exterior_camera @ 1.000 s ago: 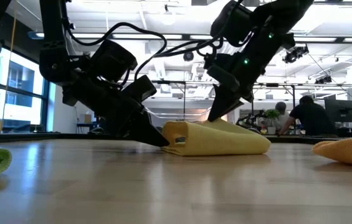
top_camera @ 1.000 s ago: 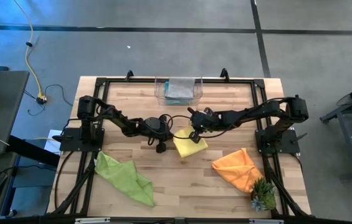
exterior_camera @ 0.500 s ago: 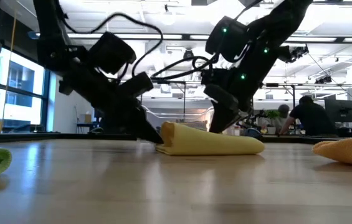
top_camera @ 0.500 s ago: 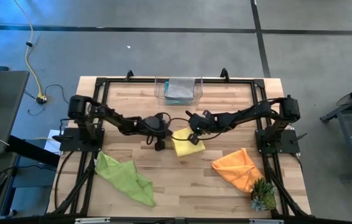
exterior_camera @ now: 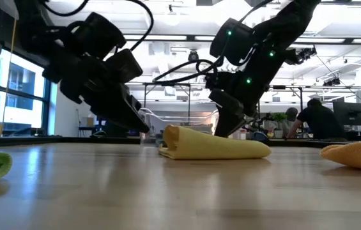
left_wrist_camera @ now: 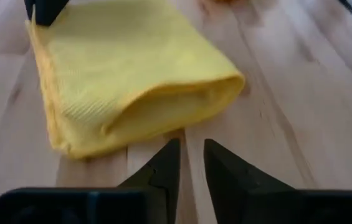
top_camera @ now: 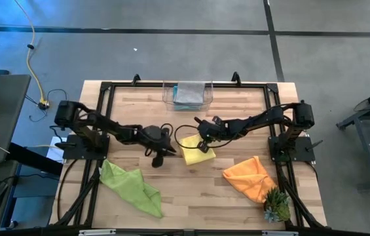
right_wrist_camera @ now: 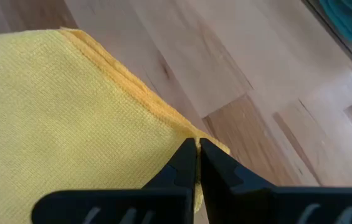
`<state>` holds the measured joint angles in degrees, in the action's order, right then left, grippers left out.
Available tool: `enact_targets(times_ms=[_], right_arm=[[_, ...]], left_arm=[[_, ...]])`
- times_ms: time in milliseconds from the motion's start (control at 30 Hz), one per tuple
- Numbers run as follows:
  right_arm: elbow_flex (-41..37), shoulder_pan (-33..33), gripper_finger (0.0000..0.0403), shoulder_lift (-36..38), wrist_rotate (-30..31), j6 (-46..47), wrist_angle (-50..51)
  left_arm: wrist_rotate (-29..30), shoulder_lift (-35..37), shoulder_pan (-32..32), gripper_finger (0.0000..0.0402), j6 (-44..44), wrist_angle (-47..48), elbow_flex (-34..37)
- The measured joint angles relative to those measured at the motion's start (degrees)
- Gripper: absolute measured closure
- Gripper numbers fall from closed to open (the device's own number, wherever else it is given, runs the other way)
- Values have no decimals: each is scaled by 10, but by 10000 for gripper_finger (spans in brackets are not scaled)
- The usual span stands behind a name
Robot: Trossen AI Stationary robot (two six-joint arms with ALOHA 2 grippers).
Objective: Fold microfiber towels
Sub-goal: Fold the yellow towel
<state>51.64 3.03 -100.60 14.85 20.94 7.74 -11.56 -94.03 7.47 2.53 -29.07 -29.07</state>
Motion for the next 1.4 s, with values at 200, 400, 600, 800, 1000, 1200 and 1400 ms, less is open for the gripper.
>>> enact_targets(times_ms=[200,400,600,800,1000,1200,1400], right_arm=[[0,0,403,0,0,-6,-21],[0,0,403,0,0,-7,-20],[0,0,403,0,0,-9,-19],[0,0,403,0,0,-9,-17],[0,0,403,0,0,-9,-16],[0,0,403,0,0,-9,-15],[0,0,403,0,0,-5,-10]], left_arm=[[94,-88,-30,395,45,-128,-5],[127,-149,-27,398,84,-208,-11],[169,-184,-27,400,119,-281,-12],[238,-185,-27,401,108,-275,-11],[288,-185,-28,401,109,-259,-11],[367,-164,-36,401,106,-179,-11],[427,-105,-39,401,96,-90,-7]])
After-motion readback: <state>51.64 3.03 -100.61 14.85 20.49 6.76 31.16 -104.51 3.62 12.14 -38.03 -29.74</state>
